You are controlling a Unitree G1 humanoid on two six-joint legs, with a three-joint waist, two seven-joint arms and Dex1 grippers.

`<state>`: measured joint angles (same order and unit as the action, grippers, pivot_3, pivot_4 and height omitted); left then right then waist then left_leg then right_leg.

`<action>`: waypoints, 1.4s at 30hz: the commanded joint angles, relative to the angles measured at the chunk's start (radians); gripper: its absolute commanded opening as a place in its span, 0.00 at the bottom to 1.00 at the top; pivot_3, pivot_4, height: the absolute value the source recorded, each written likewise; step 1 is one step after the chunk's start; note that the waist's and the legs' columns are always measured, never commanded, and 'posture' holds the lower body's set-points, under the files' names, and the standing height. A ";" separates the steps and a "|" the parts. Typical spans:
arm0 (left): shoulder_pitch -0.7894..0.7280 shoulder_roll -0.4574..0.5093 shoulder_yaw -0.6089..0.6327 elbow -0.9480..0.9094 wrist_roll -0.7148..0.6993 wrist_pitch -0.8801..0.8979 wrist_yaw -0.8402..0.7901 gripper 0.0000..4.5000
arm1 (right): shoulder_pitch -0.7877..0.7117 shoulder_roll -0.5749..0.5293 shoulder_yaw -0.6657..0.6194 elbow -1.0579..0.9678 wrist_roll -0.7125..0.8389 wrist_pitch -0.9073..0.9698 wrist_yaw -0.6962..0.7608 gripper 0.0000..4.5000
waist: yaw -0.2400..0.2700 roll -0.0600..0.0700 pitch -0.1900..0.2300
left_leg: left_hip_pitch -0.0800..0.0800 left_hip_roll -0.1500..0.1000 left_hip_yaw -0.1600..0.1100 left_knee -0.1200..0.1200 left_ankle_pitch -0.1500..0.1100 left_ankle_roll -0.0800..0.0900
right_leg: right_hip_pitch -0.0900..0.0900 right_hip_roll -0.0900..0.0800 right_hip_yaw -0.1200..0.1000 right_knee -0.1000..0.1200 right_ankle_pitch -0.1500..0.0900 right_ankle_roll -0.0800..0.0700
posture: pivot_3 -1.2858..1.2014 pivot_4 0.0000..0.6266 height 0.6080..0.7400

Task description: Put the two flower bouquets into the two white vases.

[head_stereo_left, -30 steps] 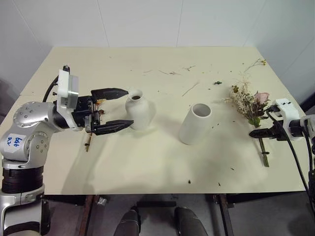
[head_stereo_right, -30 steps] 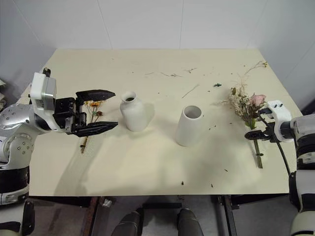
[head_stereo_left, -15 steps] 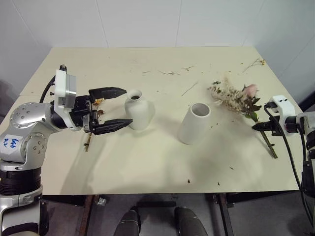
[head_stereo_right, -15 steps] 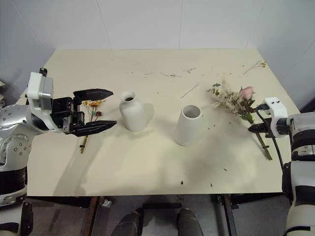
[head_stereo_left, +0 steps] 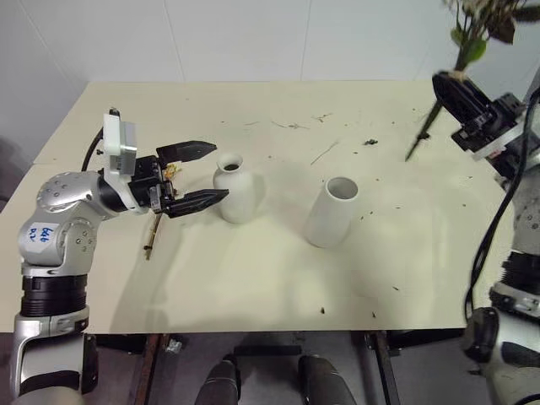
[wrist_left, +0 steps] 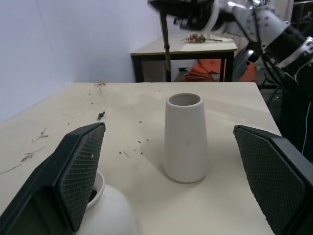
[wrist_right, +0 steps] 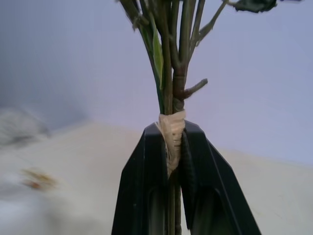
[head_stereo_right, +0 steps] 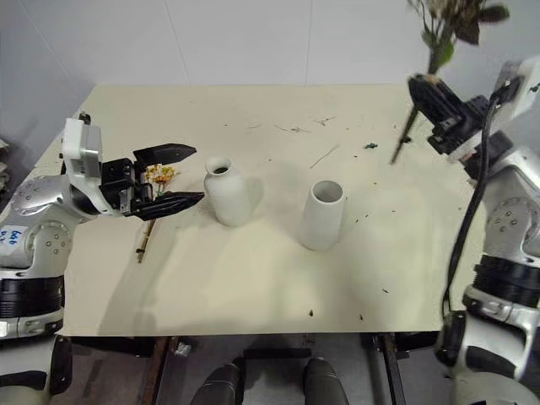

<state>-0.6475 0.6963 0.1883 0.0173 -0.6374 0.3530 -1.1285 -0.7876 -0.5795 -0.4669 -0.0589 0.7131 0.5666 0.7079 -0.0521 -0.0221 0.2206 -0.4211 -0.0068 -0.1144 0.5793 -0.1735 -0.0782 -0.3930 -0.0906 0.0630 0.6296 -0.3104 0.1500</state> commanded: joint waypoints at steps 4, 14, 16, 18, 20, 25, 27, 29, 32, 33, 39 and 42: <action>-0.014 -0.038 0.019 0.031 0.027 -0.054 0.048 1.00 | 0.067 0.083 0.054 -0.233 0.128 0.043 -0.105 0.01 | 0.015 -0.001 0.000 | 0.000 0.000 0.000 0.000 0.000 0.000 | 0.001 0.000 0.000 -0.001 0.000 0.000 | 0.52 0.24 1.00; 0.032 -0.023 0.053 -0.002 0.027 -0.049 0.083 1.00 | 0.171 0.140 0.165 -0.228 0.100 -0.018 -0.078 0.01 | 0.021 0.000 0.000 | 0.000 0.000 0.000 -0.001 0.000 0.000 | 0.000 0.000 0.000 -0.001 0.000 -0.001 | 0.52 0.24 1.00; 0.042 -0.017 0.063 -0.010 0.025 -0.048 0.089 1.00 | 0.185 0.133 0.176 -0.206 0.077 -0.047 -0.057 0.01 | 0.021 -0.001 0.000 | 0.000 0.001 0.000 -0.001 0.000 0.000 | 0.000 0.001 0.000 -0.001 0.000 -0.001 | 0.52 0.24 1.00; 0.057 -0.011 0.074 -0.020 0.025 -0.049 0.097 1.00 | 0.205 0.116 0.195 -0.190 0.042 -0.081 -0.023 0.01 | 0.022 -0.001 0.000 | 0.000 0.001 0.000 -0.001 0.000 0.000 | 0.000 0.001 0.000 -0.001 0.000 -0.001 | 0.52 0.24 1.00; 0.070 -0.004 0.084 -0.029 0.024 -0.049 0.103 1.00 | 0.227 0.101 0.208 -0.190 0.030 -0.091 0.014 0.01 | 0.022 -0.001 0.000 | 0.000 0.001 0.000 -0.001 0.000 0.000 | 0.000 0.000 0.000 -0.001 0.000 -0.001 | 0.52 0.24 1.00; 0.085 0.080 0.116 0.020 0.087 -0.081 0.106 1.00 | 0.253 0.093 0.197 -0.196 0.041 -0.086 0.013 0.35 | 0.019 -0.001 0.000 | 0.000 0.001 0.000 -0.001 0.000 0.000 | 0.000 0.001 0.000 -0.002 0.000 -0.001 | 0.52 0.24 1.00; 0.071 0.126 0.130 0.073 0.114 -0.081 0.122 1.00 | 0.259 0.079 0.182 -0.184 0.035 -0.097 0.018 0.50 | 0.019 -0.001 0.000 | 0.000 0.002 0.000 -0.001 0.000 0.000 | 0.000 0.002 0.000 -0.002 0.000 -0.002 | 0.52 0.24 1.00; 0.061 0.159 0.118 0.110 0.154 -0.078 0.152 1.00 | 0.263 0.057 0.173 -0.169 0.019 -0.114 0.028 0.65 | 0.021 -0.001 0.000 | 0.001 0.002 0.000 -0.002 0.000 0.000 | 0.000 0.003 0.000 -0.002 0.000 -0.002 | 0.52 0.24 1.00; 0.045 0.185 0.090 0.139 0.207 -0.063 0.191 1.00 | 0.262 0.018 0.150 -0.138 0.003 -0.140 0.046 0.87 | 0.025 -0.001 0.000 | 0.000 0.002 0.000 -0.002 0.000 0.000 | 0.000 0.002 0.000 -0.002 0.000 -0.003 | 0.52 0.24 1.00; 0.041 0.192 0.080 0.139 0.221 -0.048 0.199 1.00 | 0.263 -0.001 0.142 -0.128 -0.003 -0.151 0.059 0.96 | 0.026 -0.001 0.000 | 0.000 0.002 0.000 -0.002 0.000 0.000 | 0.000 0.002 0.000 -0.003 0.000 -0.002 | 0.52 0.24 1.00; 0.001 0.265 -0.003 0.106 0.310 0.283 0.344 1.00 | 0.268 -0.176 0.100 -0.092 -0.014 -0.150 0.184 0.99 | 0.024 -0.001 0.000 | 0.000 0.002 0.000 -0.003 0.000 0.000 | -0.001 0.002 0.000 -0.003 0.000 -0.002 | 0.52 0.24 1.00; -0.026 0.274 -0.040 0.094 0.323 0.452 0.388 1.00 | 0.284 -0.262 0.094 -0.099 -0.005 -0.136 0.264 0.99 | 0.021 -0.001 0.000 | 0.000 0.002 0.000 -0.003 0.000 0.000 | -0.001 0.003 0.000 -0.003 0.000 -0.002 | 0.52 0.24 1.00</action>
<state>-0.6521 0.9484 0.1562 0.1552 -0.3257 0.7196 -0.7689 -0.5085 -0.8050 -0.3427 -0.1320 0.6930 0.4343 0.9234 -0.0311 -0.0229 0.2204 -0.4211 -0.0044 -0.1145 0.5763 -0.1739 -0.0777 -0.3935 -0.0876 0.0630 0.6267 -0.3104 0.1474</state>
